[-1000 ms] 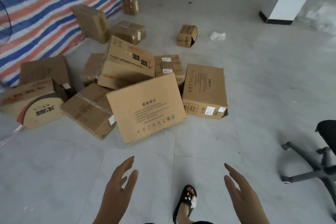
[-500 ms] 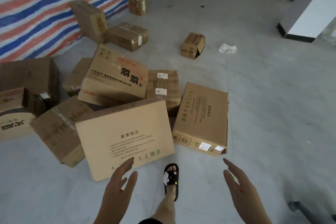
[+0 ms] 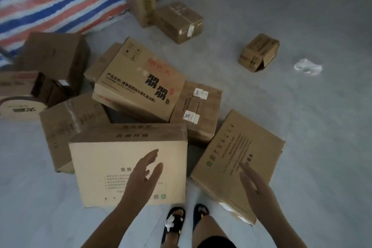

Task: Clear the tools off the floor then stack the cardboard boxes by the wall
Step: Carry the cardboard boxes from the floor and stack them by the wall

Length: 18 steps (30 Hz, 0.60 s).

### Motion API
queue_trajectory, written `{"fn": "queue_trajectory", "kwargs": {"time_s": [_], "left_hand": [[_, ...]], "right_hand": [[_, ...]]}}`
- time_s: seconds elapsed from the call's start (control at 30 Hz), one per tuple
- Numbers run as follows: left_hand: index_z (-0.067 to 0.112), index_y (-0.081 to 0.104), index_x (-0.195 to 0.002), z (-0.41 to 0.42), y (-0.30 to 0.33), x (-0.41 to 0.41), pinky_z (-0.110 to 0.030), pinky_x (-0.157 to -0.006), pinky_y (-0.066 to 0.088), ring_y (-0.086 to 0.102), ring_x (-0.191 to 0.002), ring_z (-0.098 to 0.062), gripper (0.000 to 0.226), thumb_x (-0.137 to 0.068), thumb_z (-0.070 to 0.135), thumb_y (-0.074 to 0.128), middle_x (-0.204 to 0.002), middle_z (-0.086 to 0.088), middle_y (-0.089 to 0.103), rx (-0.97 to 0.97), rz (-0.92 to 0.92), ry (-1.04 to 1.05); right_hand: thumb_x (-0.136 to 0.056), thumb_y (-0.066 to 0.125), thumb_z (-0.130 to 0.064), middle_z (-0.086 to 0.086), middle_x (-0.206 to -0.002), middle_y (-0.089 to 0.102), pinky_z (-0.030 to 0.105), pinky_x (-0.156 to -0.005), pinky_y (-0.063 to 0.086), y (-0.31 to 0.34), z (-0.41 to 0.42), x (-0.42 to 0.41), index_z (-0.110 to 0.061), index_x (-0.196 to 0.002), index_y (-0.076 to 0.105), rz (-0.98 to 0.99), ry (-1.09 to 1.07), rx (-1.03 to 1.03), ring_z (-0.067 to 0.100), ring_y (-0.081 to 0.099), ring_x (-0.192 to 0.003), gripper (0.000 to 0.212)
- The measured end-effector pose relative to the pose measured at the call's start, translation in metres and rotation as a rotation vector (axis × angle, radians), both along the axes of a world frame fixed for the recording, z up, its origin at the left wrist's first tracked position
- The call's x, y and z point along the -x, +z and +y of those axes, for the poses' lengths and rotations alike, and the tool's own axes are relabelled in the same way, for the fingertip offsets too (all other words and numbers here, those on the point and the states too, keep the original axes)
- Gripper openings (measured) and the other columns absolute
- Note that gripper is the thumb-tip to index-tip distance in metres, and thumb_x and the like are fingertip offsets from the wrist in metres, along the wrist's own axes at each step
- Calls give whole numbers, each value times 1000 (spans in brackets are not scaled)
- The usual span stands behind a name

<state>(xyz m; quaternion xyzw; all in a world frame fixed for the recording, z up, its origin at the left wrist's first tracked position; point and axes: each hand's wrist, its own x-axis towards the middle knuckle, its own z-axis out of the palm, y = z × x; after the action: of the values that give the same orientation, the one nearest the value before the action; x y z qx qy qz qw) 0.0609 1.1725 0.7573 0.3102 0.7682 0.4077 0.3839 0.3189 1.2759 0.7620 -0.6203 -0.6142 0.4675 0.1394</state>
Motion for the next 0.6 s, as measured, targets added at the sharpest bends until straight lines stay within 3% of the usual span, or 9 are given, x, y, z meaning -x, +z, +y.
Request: {"fn": "queue_trajectory", "kwargs": {"time_s": [0.13, 0.23, 0.33, 0.4, 0.47, 0.6], "left_hand": [[51, 44, -110, 46, -34, -5, -32, -99, 44, 50, -115, -4, 36, -92, 23, 57, -118, 19, 54, 92, -21, 167], [40, 48, -121, 81, -79, -16, -31, -98, 44, 49, -117, -7, 34, -93, 25, 56, -129, 7, 54, 206, -62, 307], [27, 41, -137, 119, -135, -35, -30, -101, 39, 44, -123, -10, 45, -94, 28, 53, -138, 1, 46, 320, -66, 395], [23, 33, -143, 147, -171, -46, -30, -103, 36, 39, -129, -14, 52, -94, 29, 51, -143, -1, 39, 367, -72, 449], [21, 25, -146, 173, -209, -52, -30, -103, 35, 35, -132, -16, 57, -95, 30, 50, -145, -3, 33, 404, -111, 522], [24, 11, -149, 211, -279, -58, -36, -112, 27, 17, -142, -19, 68, -94, 34, 51, -155, 0, 11, 421, -188, 702]], "right_hand": [[-96, 47, -31, -7, -119, 52, 20, -86, 33, -43, 101, 31, -28, -123, 52, -21, 163, 99, 8, 49, -103, 27], [-96, 45, -31, -6, -120, 55, 5, -84, 31, -92, 174, 67, -28, -124, 50, -66, 400, 71, 8, 50, -112, 28], [-99, 38, -35, -1, -129, 54, 6, -80, 35, -148, 237, 111, -17, -133, 48, -122, 607, 163, 11, 51, -116, 40], [-99, 36, -41, 2, -135, 52, 14, -87, 36, -190, 268, 140, -17, -136, 45, -171, 677, 177, 15, 49, -122, 45], [-99, 33, -43, 0, -138, 49, 23, -92, 33, -235, 289, 168, -19, -139, 42, -207, 739, 174, 17, 45, -127, 47], [-101, 34, -36, 7, -136, 49, 27, -93, 34, -325, 300, 217, -12, -137, 43, -164, 801, 207, 21, 44, -126, 44]]}}
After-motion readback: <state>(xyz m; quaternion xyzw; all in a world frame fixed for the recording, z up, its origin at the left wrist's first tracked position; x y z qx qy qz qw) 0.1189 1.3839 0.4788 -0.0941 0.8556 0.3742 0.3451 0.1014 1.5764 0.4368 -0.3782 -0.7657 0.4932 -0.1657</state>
